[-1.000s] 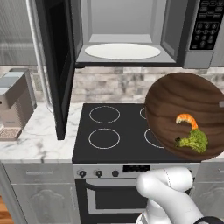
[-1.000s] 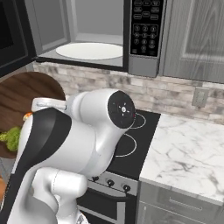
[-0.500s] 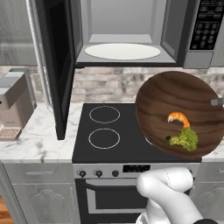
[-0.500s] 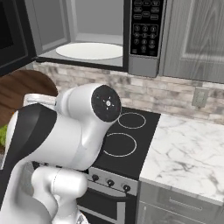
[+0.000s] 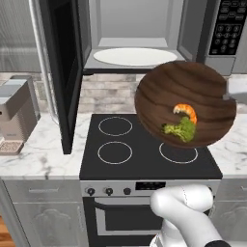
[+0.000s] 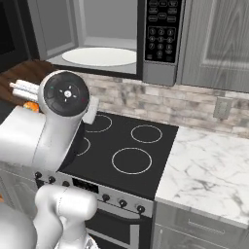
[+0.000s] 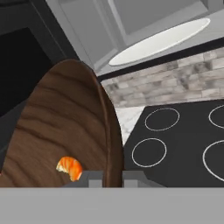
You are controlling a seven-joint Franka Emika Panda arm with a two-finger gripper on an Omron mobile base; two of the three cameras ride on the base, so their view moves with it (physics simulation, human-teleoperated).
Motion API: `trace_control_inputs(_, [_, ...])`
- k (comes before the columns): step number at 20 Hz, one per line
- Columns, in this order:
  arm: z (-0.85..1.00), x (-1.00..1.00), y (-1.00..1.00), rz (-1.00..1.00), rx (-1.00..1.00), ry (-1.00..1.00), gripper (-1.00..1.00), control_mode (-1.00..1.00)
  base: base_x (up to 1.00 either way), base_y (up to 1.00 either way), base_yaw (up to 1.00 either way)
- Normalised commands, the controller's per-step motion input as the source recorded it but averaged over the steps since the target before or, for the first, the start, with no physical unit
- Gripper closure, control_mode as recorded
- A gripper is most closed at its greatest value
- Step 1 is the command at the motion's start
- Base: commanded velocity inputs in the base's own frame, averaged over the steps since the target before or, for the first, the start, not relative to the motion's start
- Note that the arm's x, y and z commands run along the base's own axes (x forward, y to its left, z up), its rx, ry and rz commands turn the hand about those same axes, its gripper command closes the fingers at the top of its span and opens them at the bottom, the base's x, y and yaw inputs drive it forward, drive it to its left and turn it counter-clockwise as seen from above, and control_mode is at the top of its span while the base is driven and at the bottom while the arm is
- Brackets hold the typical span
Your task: Place the bowl containing the broccoli and shrimp in the microwave. Close the microwave door and press the start button to microwave the meal.
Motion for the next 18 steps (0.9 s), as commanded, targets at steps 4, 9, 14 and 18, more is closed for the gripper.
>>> trace_control_inputs(4, [0.29,0.18,0.19,-0.33,0.0,0.08,1.0,-1.0,0.0,0.0,0.0])
trace_control_inputs(9, [0.02,0.01,0.02,-0.27,0.12,-0.02,1.0,-1.0,0.0,0.0,0.0])
trace_control_inputs(14, [0.0,0.0,0.0,-0.18,0.36,-0.16,1.0,-1.0,0.0,0.0,0.0])
trace_control_inputs(18, [0.0,0.0,0.0,-0.1,0.38,-0.14,1.0,-1.0,0.0,0.0,0.0])
